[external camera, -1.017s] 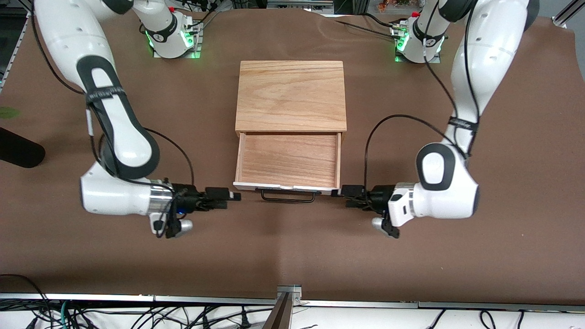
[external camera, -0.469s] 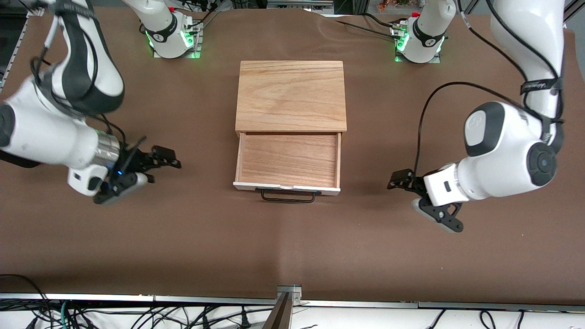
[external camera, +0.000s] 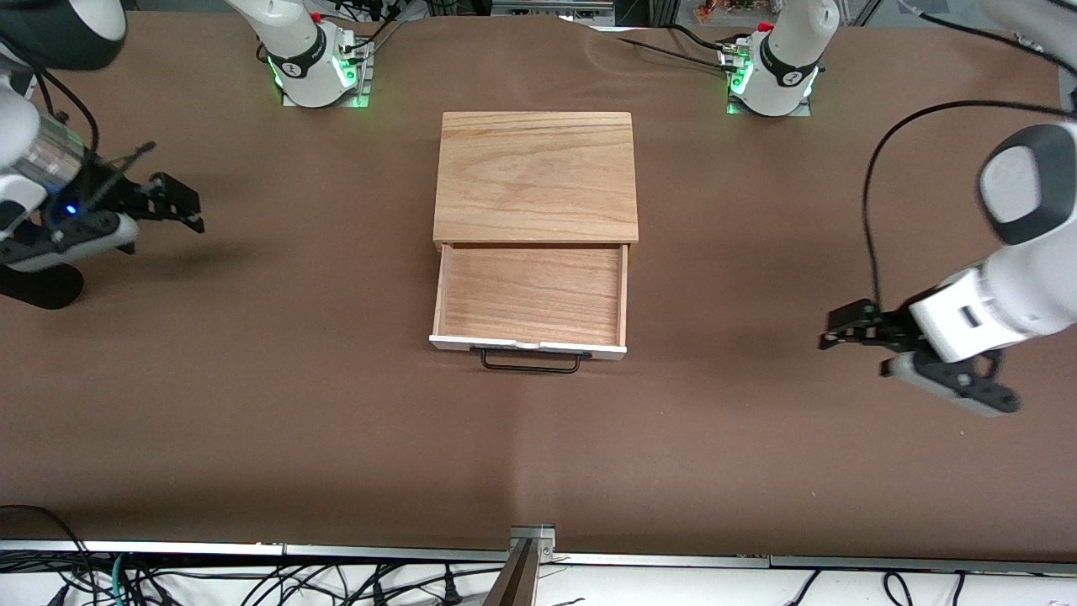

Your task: Pull top drawer with both arms simultaneously

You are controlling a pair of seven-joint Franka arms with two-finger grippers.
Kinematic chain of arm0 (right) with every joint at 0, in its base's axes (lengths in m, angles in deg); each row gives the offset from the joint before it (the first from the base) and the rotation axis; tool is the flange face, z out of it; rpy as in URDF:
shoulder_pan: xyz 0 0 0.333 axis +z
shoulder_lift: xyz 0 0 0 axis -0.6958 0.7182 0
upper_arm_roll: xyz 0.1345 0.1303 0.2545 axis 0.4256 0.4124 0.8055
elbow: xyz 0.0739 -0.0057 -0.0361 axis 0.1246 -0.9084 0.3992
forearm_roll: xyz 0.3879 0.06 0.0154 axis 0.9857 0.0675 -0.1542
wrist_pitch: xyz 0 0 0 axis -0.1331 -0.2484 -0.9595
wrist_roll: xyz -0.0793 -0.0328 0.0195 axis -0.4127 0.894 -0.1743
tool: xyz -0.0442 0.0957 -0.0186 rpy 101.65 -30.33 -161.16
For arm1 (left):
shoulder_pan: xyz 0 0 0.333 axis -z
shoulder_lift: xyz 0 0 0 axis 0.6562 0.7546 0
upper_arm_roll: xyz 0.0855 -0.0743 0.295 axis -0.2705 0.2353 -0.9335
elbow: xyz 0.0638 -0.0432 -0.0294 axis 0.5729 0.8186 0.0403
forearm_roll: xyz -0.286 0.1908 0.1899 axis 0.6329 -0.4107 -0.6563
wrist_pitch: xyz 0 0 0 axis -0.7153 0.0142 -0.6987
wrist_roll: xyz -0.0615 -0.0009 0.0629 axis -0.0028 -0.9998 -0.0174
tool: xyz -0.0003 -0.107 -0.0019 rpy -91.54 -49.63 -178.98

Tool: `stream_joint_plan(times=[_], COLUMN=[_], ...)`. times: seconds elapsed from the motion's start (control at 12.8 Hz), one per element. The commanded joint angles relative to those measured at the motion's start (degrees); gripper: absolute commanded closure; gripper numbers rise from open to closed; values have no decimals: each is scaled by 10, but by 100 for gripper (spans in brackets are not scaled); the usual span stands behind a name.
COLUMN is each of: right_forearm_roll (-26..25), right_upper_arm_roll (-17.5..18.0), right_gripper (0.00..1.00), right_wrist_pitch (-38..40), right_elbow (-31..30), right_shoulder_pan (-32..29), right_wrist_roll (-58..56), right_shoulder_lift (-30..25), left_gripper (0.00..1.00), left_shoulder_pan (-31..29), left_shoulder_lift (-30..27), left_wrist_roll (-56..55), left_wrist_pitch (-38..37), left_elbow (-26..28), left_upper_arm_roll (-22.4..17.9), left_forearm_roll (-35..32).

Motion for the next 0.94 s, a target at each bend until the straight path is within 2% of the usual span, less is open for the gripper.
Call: stream_joint_plan(times=[0.0, 0.16, 0.31, 0.39, 0.55, 0.86], right_forearm_roll=[-10, -10, -10, -10, -10, -8], right_upper_arm_roll=[-4, -4, -4, -4, -4, -4], right_gripper=[0, 0, 0, 0, 0, 0], right_wrist_pitch=[13, 10, 11, 12, 14, 12], right_elbow=[-15, -15, -15, -15, -15, -15], right_shoulder_pan=[1, 1, 1, 1, 2, 1], right_wrist_roll=[33, 24, 29, 24, 27, 28], right_shoulder_lift=[-20, -20, -20, -20, -21, -21], left_gripper=[0, 0, 0, 0, 0, 0], left_shoulder_pan=[-29, -37, -36, -36, -38, -32], left_shoulder_lift=[-40, -69, -87, -94, -114, -146], left_wrist_roll=[0, -1, -2, -5, -24, -171], left_wrist_pitch=[0, -5, -54, -84, -103, -128], left_elbow=[27, 33, 40, 40, 59, 101], left_upper_arm_roll=[1, -1, 4, 5, 5, 8], left_forearm_roll=[-15, -28, -122, -141, -140, -136])
